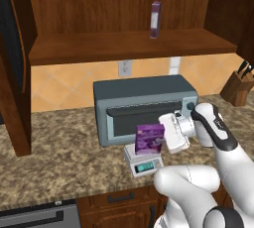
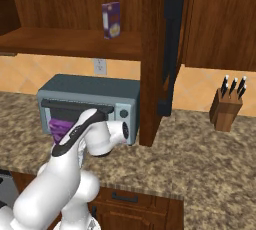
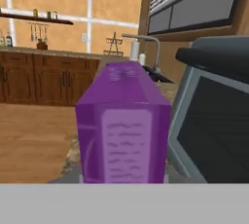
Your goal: Pick the cereal and place it on the digital scale for weighing, and close the cabinet.
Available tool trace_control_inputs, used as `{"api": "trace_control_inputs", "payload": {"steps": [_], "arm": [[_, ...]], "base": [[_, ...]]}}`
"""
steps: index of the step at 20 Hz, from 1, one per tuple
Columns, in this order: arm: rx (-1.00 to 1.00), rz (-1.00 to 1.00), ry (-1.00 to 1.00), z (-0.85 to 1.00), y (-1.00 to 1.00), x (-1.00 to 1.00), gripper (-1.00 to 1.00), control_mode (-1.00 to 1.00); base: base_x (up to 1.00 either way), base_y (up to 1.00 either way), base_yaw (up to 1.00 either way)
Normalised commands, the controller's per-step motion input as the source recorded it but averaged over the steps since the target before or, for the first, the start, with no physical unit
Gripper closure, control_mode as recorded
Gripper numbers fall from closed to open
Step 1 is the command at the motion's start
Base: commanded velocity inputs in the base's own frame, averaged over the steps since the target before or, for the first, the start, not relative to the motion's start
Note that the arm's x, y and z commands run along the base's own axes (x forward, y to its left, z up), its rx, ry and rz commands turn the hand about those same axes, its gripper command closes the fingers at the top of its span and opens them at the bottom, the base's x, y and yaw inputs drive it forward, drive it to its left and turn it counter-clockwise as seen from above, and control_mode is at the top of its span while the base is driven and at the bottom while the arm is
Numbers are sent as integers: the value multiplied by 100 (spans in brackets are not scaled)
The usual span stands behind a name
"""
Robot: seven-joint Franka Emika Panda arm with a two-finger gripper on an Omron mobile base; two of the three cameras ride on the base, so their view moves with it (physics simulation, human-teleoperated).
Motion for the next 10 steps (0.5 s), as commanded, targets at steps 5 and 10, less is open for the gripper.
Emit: {"api": "trace_control_inputs", "payload": {"steps": [5,10], "arm": [[0,-10,-30,0,0,7,-100,-100],[0,-8,-8,0,3,21,-100,-100]], "base": [[0,0,0],[0,0,0]]}}
